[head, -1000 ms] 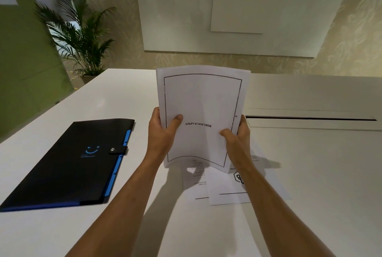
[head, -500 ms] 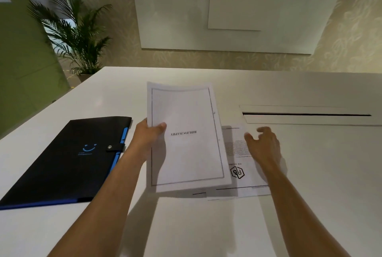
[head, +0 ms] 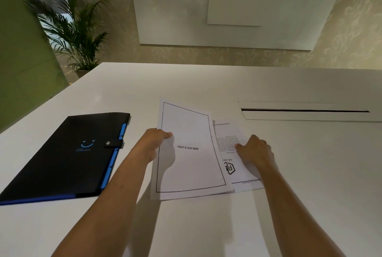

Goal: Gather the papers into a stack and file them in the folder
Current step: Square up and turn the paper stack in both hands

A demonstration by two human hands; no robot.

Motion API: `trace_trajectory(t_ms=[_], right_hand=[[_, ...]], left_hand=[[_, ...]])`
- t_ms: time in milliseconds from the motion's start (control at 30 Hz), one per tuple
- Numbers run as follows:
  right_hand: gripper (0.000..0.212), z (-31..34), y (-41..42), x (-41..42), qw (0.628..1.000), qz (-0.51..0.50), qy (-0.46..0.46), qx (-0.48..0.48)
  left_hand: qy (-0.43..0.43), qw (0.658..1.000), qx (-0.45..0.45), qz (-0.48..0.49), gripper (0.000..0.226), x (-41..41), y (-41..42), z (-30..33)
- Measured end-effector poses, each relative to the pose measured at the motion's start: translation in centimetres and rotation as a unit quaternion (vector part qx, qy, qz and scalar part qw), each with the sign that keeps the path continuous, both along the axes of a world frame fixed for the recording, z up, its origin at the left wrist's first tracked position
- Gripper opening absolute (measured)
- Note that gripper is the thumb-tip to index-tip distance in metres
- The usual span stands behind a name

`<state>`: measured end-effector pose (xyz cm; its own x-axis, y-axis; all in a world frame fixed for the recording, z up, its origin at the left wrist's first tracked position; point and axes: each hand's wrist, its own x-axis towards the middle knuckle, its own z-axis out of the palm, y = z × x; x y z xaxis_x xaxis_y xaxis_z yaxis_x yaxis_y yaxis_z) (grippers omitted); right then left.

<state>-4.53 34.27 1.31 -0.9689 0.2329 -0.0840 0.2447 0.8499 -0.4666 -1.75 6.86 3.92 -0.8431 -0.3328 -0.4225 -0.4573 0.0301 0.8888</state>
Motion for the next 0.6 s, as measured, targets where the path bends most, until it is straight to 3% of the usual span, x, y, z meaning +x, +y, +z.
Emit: trace_trajectory(t_ms=[100,333,500,533,600], right_hand=[[0.038,0.3,-1.0,-0.1,0.999,0.018,-0.003,-0.026],[0.046,0.5,-2.9,0.3,0.998,0.038,0.0,-0.049],[0.045,0.3,-3.0,0.4,0.997,0.031,-0.004,-0.076],[0.046,0.1,-3.0,0.3,0.995,0.031,-0.009,-0.095],[0.048,-0.2,-3.2,0.2,0.99,0.033,-0.019,-0.134]], left_hand=[[0.008,1.0,0.025,-0.004,0.053,-0.2,0.4,-0.1],[0.019,0.998,0.058,0.008,0.047,-0.2,0.8,-0.6],[0.029,0.998,0.061,0.015,0.063,-0.2,0.6,-1.5],[0.032,0.997,0.067,0.016,0.057,-0.2,0.7,-1.6],[0.023,0.997,0.067,0.007,0.01,0.0,0.9,-1.8]])
